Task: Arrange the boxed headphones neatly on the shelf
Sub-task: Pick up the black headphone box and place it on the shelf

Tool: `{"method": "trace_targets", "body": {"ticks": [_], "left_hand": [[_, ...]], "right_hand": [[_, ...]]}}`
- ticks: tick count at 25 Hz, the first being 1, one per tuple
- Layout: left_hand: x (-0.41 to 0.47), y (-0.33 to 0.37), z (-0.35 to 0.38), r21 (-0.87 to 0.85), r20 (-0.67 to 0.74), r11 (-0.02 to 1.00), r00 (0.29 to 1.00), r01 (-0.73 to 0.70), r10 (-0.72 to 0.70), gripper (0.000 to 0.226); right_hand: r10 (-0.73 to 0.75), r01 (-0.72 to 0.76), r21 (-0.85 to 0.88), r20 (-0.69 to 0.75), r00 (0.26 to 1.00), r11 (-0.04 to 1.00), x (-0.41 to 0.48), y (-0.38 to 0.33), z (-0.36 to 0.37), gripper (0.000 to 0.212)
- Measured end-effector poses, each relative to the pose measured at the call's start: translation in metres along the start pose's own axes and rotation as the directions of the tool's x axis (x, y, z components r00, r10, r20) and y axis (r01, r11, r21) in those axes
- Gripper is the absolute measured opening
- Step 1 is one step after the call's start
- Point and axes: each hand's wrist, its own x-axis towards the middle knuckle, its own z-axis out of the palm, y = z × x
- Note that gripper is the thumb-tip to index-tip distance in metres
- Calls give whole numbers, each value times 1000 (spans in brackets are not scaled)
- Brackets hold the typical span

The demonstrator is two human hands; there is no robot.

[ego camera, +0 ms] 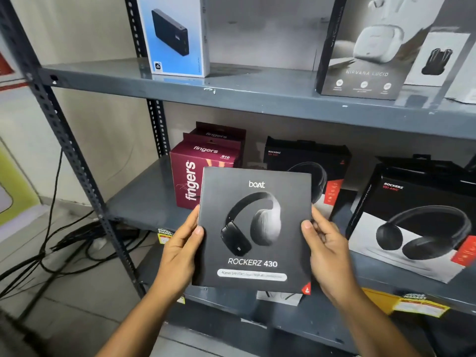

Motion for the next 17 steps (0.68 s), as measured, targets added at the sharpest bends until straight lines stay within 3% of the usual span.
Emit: {"method": "trace_targets", "body": {"ticks": [4, 9, 17], "left_hand": [[8, -11, -43, -8, -99, 997, 992, 80, -81, 62], [45, -13, -74, -16, -82, 993, 989, 118, -119, 75], [90, -37, -91, 56, 35, 995, 995, 87, -89, 84]], "right_hand": [[35, -19, -135, 114, 993, 991, 5, 16, 46, 55], [139, -103, -184, 194, 971, 978, 21, 34, 106, 65], [170, -159, -209, 38, 985, 965, 42, 67, 134, 70]]}}
